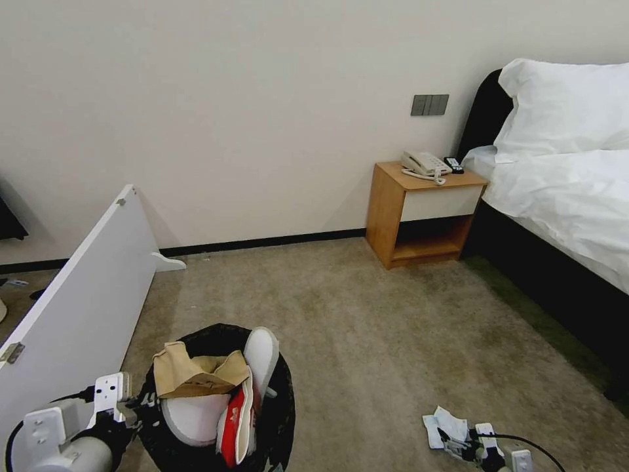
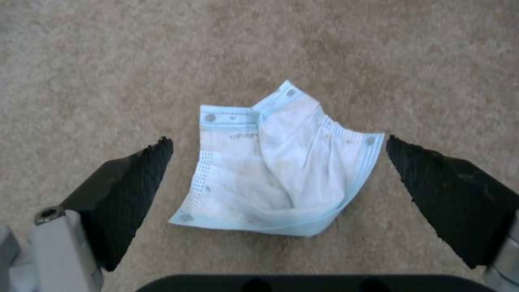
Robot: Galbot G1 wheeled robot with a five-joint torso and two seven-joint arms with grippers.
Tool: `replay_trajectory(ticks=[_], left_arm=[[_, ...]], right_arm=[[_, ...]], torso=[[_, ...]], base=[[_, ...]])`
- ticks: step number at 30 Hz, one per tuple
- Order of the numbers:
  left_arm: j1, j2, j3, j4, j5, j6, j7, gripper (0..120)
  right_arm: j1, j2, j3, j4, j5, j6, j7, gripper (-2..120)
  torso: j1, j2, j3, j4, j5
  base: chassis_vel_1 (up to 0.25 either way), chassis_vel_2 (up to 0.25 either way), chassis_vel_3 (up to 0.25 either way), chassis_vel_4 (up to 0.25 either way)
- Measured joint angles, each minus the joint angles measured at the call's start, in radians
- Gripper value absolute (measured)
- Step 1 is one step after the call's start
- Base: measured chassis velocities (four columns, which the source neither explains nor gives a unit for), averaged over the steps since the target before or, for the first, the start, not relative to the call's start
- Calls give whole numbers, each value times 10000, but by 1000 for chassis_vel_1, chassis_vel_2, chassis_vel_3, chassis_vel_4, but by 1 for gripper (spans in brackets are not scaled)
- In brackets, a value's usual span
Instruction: Pick up the trash bin, then pick up the garbage from the floor and place it into the trash bin.
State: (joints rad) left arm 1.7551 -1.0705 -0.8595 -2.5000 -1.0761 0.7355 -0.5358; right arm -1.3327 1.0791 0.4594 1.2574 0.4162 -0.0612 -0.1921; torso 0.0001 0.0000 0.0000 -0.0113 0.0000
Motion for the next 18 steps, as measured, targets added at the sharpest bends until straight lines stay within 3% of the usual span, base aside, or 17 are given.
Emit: replay_trajectory(ticks=[18], left_arm=[[-25,-9,-27,0,-23,0,0,1]], right_arm=[[423,55,-165,-575,-5,3,-76,100]], torso=[[0,0,0,1,0]], base=[[0,0,0,0]])
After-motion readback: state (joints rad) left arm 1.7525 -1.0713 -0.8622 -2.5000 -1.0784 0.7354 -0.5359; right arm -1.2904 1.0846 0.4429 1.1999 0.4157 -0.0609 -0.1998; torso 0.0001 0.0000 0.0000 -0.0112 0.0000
